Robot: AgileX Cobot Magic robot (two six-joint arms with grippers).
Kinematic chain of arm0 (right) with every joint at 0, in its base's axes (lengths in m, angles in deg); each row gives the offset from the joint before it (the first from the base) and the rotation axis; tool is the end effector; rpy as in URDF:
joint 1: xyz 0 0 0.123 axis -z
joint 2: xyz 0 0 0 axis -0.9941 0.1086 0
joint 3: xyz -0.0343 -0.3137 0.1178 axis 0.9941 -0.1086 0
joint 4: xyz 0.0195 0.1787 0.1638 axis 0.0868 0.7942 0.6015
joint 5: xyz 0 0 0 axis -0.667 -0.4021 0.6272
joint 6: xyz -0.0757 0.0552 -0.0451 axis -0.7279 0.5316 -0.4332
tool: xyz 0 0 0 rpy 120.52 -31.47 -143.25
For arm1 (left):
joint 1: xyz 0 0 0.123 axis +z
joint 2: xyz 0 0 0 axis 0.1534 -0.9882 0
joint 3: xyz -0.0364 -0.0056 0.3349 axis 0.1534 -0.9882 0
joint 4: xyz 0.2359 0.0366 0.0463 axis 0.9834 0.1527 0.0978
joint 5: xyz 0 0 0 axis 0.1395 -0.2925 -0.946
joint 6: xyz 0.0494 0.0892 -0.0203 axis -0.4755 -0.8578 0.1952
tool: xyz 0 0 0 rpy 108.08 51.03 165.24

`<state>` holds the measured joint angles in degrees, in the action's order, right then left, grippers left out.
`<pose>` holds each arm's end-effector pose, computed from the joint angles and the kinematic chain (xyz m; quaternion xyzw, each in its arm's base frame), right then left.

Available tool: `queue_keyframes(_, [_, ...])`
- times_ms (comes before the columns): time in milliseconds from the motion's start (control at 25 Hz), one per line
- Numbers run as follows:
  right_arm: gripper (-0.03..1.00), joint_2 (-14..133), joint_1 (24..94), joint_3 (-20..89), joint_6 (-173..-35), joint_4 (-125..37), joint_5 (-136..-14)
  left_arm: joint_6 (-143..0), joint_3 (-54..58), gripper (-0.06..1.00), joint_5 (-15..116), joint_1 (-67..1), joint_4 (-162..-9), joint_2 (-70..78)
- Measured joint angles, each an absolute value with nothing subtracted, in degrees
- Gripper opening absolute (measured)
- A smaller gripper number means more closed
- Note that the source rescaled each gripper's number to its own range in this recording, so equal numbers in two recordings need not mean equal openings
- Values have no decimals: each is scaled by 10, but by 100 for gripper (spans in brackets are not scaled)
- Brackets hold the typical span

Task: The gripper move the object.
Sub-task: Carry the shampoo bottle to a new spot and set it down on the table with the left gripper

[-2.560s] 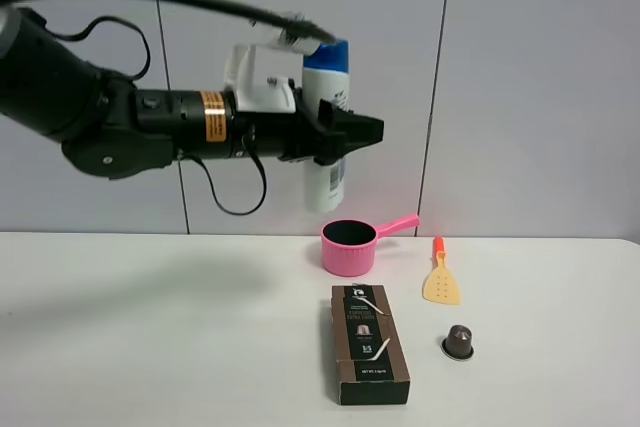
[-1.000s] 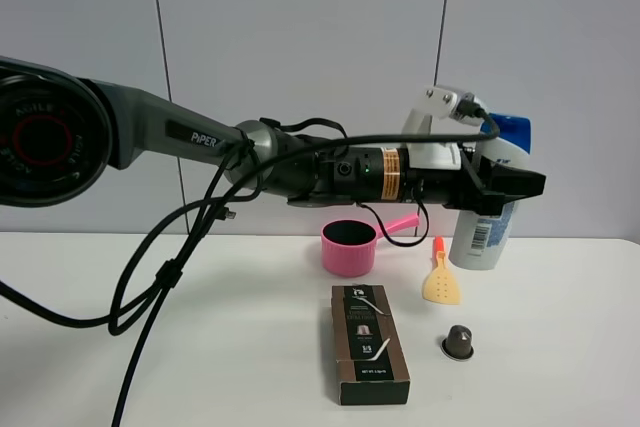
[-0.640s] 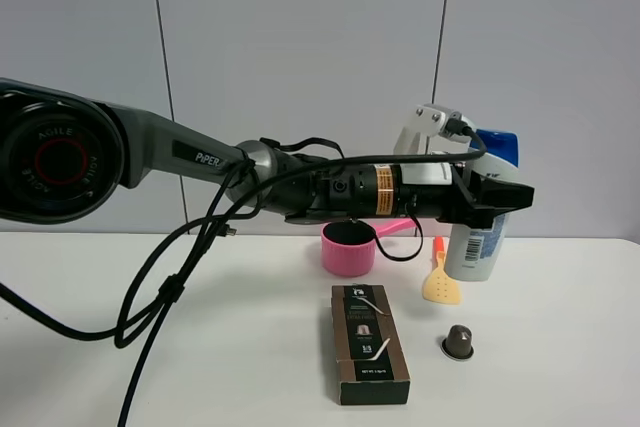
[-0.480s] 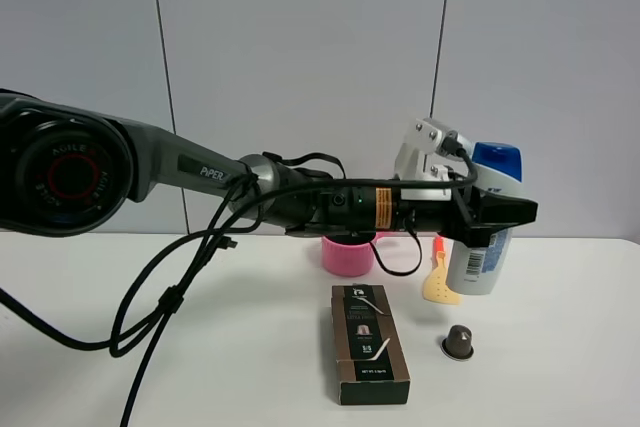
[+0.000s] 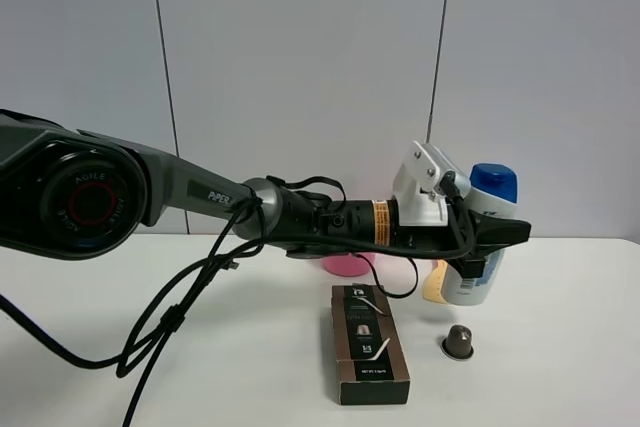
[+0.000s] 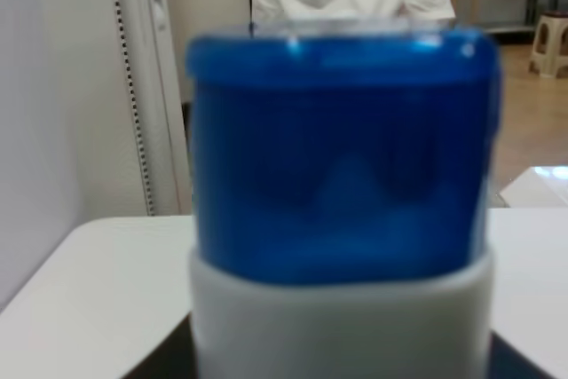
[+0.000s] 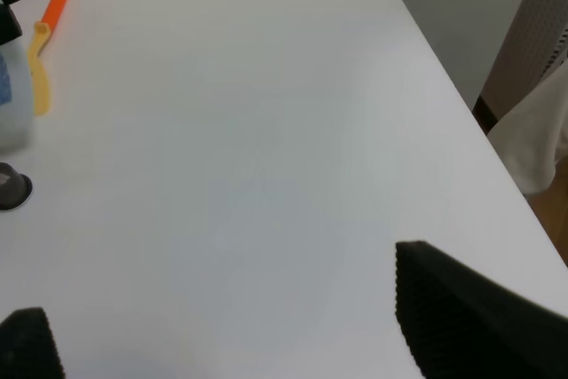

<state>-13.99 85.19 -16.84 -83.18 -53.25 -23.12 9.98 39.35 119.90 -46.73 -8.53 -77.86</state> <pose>-0.0545 -0.0010 0.2682 -0.0028 0.8530 -0.0283 0.5211 0.4174 -0.4320 0.1289 0.4894 0.4506 -0.5316 0.5242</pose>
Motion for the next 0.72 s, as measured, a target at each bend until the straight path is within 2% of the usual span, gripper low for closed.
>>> queue_keyframes(720, [100, -140, 852, -168, -832, -532, -231, 43, 394, 2, 1222, -462, -160, -820])
